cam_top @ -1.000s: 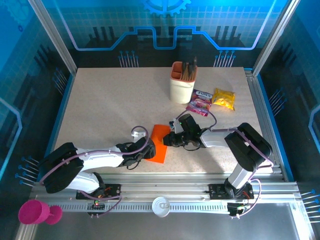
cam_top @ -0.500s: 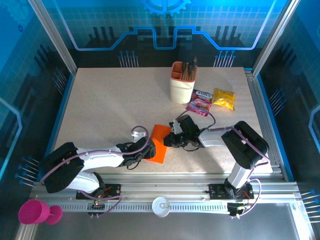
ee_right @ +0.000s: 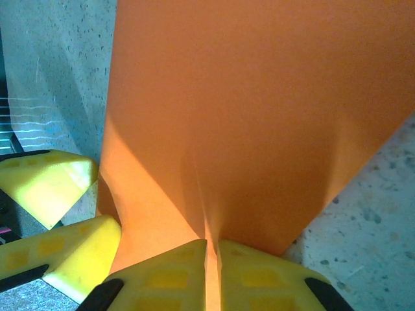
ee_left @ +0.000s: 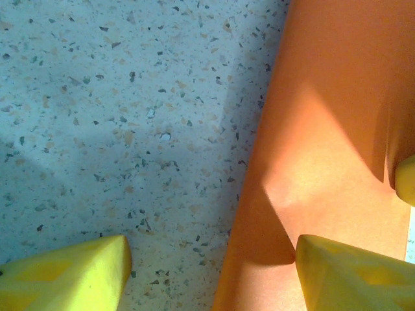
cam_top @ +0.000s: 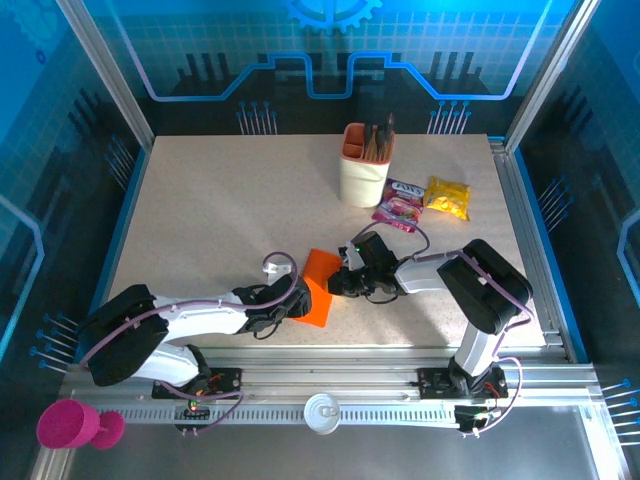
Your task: Fold a paper plane with a square sheet of paper (pick it up from the middle)
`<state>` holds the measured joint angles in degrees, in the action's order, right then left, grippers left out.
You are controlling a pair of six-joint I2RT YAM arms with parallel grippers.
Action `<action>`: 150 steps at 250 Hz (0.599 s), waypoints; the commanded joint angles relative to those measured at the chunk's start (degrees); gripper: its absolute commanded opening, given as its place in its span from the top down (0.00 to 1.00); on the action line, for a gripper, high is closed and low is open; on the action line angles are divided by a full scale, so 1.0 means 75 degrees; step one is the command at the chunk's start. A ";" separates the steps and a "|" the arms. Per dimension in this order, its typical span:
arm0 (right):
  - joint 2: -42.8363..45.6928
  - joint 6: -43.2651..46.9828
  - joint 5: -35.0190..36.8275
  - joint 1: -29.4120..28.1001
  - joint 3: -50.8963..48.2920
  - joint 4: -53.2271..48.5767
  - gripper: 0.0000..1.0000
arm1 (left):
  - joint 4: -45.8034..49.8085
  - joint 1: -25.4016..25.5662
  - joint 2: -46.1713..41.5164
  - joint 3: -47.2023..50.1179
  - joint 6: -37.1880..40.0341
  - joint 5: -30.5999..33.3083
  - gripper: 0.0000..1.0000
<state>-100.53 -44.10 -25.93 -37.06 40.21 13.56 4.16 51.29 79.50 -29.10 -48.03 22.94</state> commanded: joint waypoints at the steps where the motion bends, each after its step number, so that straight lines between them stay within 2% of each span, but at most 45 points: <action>1: -0.0225 0.0064 -0.0012 0.0019 0.0071 -0.0004 0.87 | -0.0379 -0.0003 0.0263 0.0149 0.0012 -0.0279 0.30; 39: -0.0330 0.0221 -0.0005 0.0019 0.0267 -0.0359 0.88 | -0.0267 -0.0005 0.0008 0.0159 -0.0009 -0.0263 0.30; 70: -0.0342 0.0523 0.0111 0.0002 0.0508 -0.0976 0.88 | 0.0254 -0.0129 -0.0672 -0.0126 0.0253 -0.0086 0.29; 96: -0.0336 0.0748 0.0235 -0.0004 0.0638 -0.1409 0.89 | 0.0338 -0.0428 -0.1316 -0.0297 0.0603 -0.0293 0.26; 109: -0.0342 0.0833 0.0276 -0.0004 0.0683 -0.1550 0.90 | 0.0321 -0.0659 -0.1512 -0.0402 0.0787 -0.0588 0.25; 132: -0.0388 0.0903 0.0316 -0.0004 0.0711 -0.1660 0.90 | -0.0156 -0.1116 -0.1585 -0.0489 0.1182 -0.1621 0.26; 150: -0.0433 0.0920 0.0335 -0.0004 0.0709 -0.1675 0.90 | -0.0558 -0.1379 -0.1396 -0.0573 0.1490 -0.2421 0.36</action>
<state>-101.93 -39.44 -25.71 -37.01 44.80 4.62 4.03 43.75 68.27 -31.53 -42.46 15.79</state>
